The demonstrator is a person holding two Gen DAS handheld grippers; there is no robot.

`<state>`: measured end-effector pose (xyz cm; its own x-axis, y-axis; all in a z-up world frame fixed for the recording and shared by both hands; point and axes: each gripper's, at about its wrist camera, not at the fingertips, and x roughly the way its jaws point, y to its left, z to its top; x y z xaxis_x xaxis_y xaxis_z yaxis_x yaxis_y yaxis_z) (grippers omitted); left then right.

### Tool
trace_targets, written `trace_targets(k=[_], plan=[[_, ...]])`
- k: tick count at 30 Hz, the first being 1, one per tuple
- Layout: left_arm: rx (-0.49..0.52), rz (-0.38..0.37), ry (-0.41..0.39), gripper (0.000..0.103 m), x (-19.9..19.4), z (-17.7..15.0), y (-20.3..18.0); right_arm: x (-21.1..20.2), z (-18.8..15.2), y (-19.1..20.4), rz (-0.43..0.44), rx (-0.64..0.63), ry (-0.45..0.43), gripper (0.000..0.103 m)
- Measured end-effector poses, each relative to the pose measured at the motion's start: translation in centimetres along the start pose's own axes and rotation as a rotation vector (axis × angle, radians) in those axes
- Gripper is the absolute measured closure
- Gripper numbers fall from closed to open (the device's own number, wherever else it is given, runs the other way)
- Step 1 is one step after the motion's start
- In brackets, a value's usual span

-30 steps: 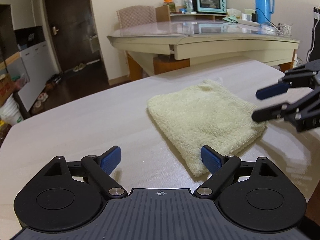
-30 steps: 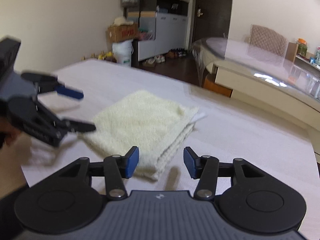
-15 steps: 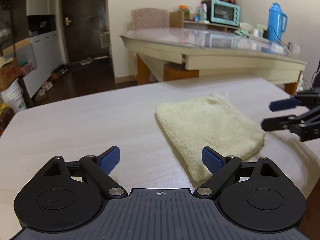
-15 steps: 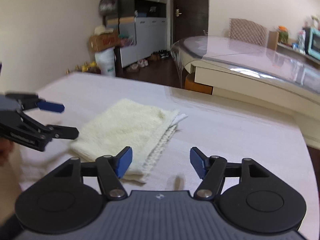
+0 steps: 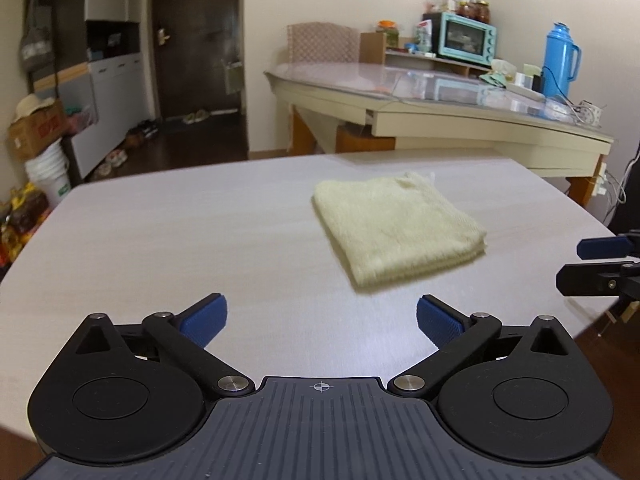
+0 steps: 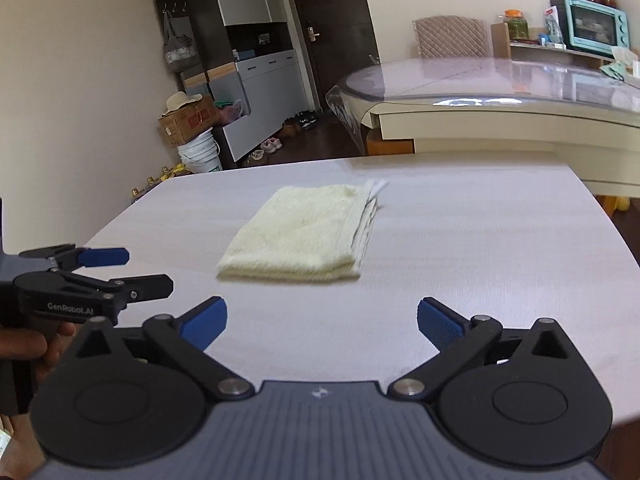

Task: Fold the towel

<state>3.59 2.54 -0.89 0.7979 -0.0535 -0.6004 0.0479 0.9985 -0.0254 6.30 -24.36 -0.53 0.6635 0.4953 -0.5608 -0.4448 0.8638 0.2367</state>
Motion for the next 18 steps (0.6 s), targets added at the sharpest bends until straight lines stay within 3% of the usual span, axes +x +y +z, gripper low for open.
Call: trace_targets(k=[7,18], plan=[[-0.049,0.008,0.018,0.0,-2.1,-0.9,0.1,-2.5,-0.8,1.3,-0.034,0.029,-0.013,0.0],[-0.026,0.004,0.024,0.0,-2.9,-0.9,-1.4,-3.3,-0.6,2.6,-0.058,-0.014,-0.004,0.0]])
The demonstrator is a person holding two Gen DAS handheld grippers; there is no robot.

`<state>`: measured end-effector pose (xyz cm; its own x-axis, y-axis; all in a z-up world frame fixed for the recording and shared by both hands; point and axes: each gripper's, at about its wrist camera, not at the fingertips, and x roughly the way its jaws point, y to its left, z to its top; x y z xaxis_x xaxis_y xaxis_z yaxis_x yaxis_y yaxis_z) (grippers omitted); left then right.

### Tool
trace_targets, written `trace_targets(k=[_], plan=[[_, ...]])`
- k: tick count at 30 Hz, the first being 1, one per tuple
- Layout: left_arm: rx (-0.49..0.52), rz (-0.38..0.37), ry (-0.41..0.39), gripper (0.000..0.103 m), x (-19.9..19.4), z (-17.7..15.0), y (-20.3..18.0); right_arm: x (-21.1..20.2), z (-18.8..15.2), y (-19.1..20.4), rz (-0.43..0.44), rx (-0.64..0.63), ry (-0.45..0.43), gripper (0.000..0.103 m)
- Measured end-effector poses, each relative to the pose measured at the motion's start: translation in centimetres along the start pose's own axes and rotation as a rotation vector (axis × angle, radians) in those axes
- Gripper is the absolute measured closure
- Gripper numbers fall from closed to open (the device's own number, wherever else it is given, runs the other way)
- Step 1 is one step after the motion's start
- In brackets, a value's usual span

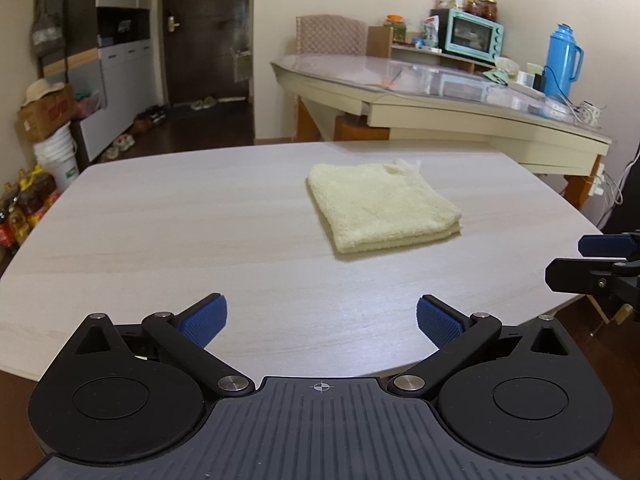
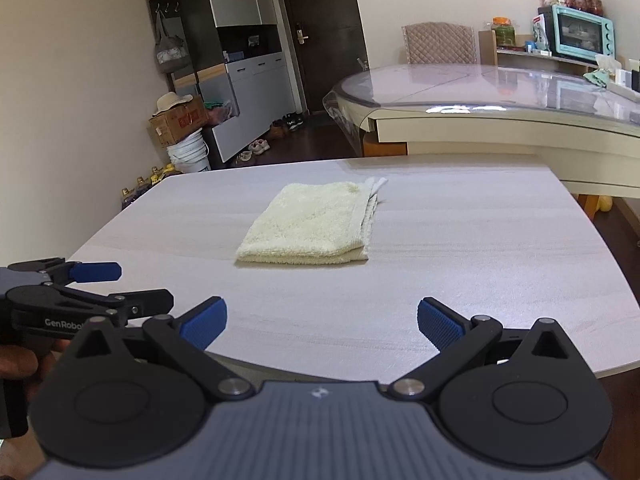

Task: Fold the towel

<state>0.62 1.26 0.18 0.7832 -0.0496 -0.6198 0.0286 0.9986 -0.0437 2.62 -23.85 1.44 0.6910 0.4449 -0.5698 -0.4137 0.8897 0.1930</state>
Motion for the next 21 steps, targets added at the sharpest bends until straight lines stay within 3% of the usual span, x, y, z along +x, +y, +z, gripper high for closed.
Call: trace_targets(k=[12,21], plan=[[0.0,0.046,0.009,0.0,-0.54,-0.29,-0.71,-0.19,-0.45,0.05,-0.009,0.008,0.013,0.0],[-0.021,0.025,0.013,0.0,-0.54,-0.48,-0.76,-0.27,-0.44,0.51,-0.004,-0.008,0.018,0.0]])
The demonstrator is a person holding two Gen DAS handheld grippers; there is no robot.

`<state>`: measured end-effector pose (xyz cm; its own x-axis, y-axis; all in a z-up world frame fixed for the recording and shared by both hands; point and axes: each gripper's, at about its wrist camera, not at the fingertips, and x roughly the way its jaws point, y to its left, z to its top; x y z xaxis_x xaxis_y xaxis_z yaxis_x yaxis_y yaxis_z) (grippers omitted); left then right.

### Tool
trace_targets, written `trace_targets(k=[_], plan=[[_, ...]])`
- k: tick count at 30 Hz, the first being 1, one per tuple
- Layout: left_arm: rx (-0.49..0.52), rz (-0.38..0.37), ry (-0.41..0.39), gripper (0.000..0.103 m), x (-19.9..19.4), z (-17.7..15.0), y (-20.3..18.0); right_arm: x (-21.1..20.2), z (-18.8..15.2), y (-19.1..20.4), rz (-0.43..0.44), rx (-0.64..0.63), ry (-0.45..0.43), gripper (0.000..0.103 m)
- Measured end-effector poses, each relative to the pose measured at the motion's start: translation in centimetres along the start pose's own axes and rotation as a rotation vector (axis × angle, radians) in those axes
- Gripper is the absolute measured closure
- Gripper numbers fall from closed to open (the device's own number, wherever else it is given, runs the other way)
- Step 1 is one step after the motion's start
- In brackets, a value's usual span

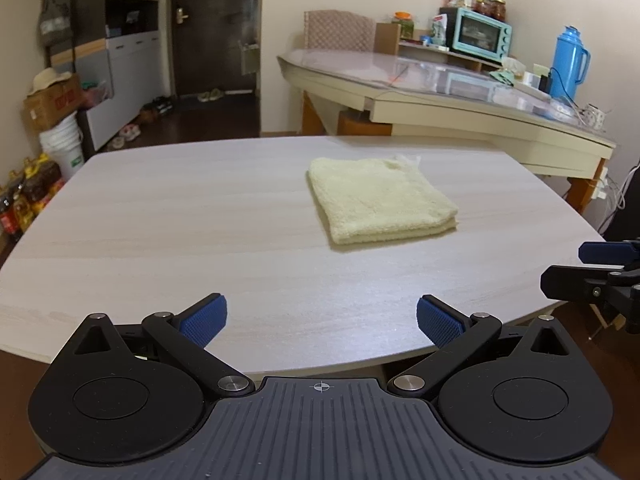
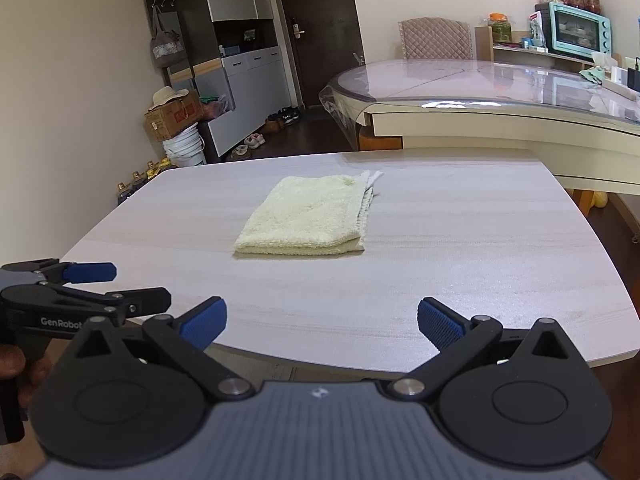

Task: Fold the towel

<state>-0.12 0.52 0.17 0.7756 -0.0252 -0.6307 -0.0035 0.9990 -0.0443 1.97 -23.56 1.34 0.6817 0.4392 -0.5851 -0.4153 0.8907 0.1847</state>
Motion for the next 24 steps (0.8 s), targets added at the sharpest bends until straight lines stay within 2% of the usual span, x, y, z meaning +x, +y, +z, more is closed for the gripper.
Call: trace_targets(k=[24], plan=[[0.011,0.002,-0.006,0.0,-0.02,-0.41,-0.69,-0.14,-0.15,-0.23,-0.003,0.006,0.002,0.0]])
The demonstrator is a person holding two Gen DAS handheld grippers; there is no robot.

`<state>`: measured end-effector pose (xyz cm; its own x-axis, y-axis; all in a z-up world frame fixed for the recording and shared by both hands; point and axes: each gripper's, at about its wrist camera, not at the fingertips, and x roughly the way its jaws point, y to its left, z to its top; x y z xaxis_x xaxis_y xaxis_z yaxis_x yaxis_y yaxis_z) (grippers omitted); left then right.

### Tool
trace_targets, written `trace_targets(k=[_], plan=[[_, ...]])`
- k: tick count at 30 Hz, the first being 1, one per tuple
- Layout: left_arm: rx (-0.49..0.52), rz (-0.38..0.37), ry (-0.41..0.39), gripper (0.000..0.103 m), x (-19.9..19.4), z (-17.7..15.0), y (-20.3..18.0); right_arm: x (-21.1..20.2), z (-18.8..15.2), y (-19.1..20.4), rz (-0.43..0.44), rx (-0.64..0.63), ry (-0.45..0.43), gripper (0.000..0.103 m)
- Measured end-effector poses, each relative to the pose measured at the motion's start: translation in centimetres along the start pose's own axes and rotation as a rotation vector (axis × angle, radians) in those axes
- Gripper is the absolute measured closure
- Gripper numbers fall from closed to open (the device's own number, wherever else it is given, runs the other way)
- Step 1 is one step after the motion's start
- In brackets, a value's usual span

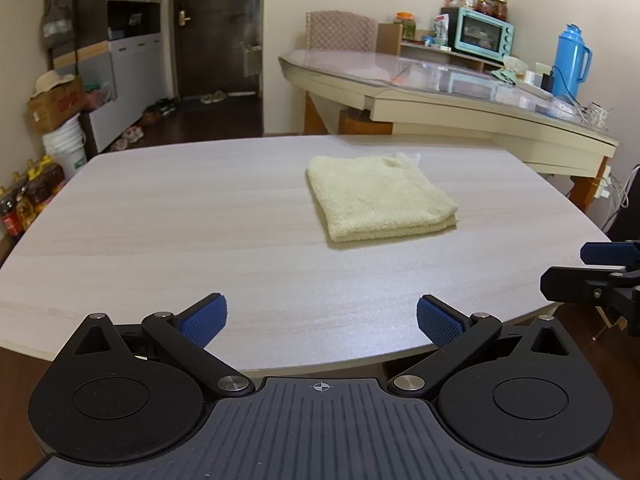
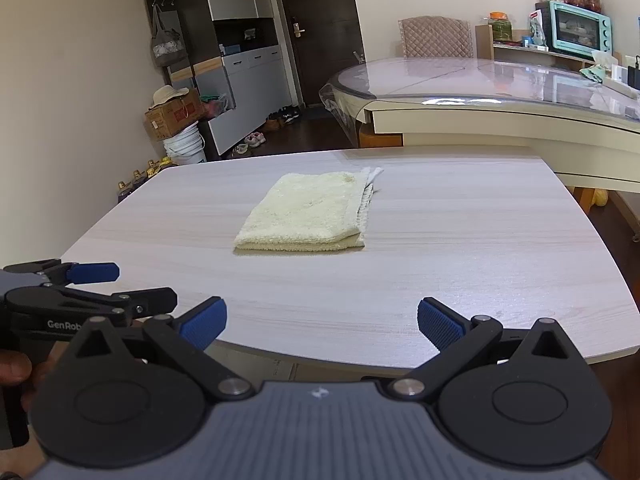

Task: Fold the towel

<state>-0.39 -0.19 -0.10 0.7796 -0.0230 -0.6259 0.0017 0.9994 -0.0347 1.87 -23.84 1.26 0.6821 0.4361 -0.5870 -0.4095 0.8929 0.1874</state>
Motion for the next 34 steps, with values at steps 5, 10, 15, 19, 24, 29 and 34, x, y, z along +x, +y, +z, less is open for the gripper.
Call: trace_targets(k=[5,10,15,19,24,29,34], plan=[[0.013,0.002,-0.007,0.0,-0.13,-0.04,-0.3,0.12,0.0,-0.02,-0.003,-0.002,0.002,0.0],[0.018,0.001,-0.01,0.0,-0.12,-0.01,-0.5,0.21,-0.03,0.05,-0.006,-0.009,0.006,0.0],[0.021,0.004,-0.011,0.0,-0.1,0.06,-0.55,0.23,-0.03,-0.06,-0.008,-0.008,0.009,0.0],[0.019,0.004,-0.016,0.0,-0.18,0.06,-0.54,0.27,-0.06,-0.09,-0.011,-0.01,0.011,0.0],[0.024,-0.001,-0.022,0.0,-0.32,0.06,-0.6,0.39,-0.12,-0.12,-0.013,-0.01,0.012,0.0],[0.03,-0.015,-0.033,0.0,-0.43,0.06,-0.67,0.51,-0.1,-0.15,-0.013,-0.013,0.015,0.0],[0.029,-0.027,-0.031,0.0,-0.35,0.17,-0.73,0.51,-0.15,-0.12,-0.015,-0.015,0.017,0.0]])
